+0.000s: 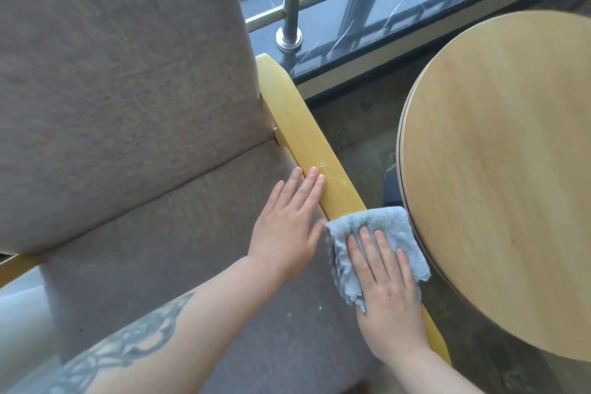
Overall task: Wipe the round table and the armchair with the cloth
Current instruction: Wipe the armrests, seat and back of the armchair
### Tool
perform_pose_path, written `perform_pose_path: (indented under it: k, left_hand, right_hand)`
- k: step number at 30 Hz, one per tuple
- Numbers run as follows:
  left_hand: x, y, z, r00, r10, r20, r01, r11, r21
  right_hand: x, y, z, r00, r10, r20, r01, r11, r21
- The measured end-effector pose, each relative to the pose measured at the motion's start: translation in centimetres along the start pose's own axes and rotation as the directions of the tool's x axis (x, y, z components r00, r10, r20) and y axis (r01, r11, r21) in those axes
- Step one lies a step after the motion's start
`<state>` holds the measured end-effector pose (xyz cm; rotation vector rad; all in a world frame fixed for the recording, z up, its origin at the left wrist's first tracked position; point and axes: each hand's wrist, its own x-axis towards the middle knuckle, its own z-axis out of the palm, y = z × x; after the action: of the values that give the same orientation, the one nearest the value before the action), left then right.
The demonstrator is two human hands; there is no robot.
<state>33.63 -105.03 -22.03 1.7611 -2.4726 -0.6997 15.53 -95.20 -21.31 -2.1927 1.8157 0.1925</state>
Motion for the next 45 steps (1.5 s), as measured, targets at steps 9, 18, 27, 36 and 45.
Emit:
perform_pose_path:
  k: [9, 18, 27, 36, 45]
  left_hand:
    - [12.2, -6.6, -5.9, 0.986, -0.164, -0.025, 0.166, 0.977, 0.134]
    - [13.7, -6.1, -5.1, 0.968, -0.246, 0.044, 0.237, 0.960, 0.147]
    - [13.6, -5.5, -5.2, 0.959, -0.275, 0.068, 0.262, 0.952, 0.157]
    - [15.1, -10.9, -19.9, 0.892, 0.407, 0.196, -0.380, 0.443, 0.812]
    - [16.8, -12.9, -23.6, 0.810, 0.539, 0.229, -0.279, 0.012, 0.960]
  right_hand:
    - [2.1, -0.2, -0.9, 1.000, -0.009, 0.028, 0.005, 0.991, 0.131]
    - [-0.4, 1.4, -0.1, 0.995, -0.098, 0.022, 0.094, 0.987, 0.127]
    - [1.0, 1.7, -0.1, 0.994, -0.087, -0.060, 0.095, 0.984, 0.150]
    - [2.5, 1.2, -0.4, 0.995, -0.102, -0.011, 0.103, 0.990, 0.097]
    - [8.2, -0.4, -1.8, 0.991, -0.130, -0.029, 0.133, 0.986, 0.104]
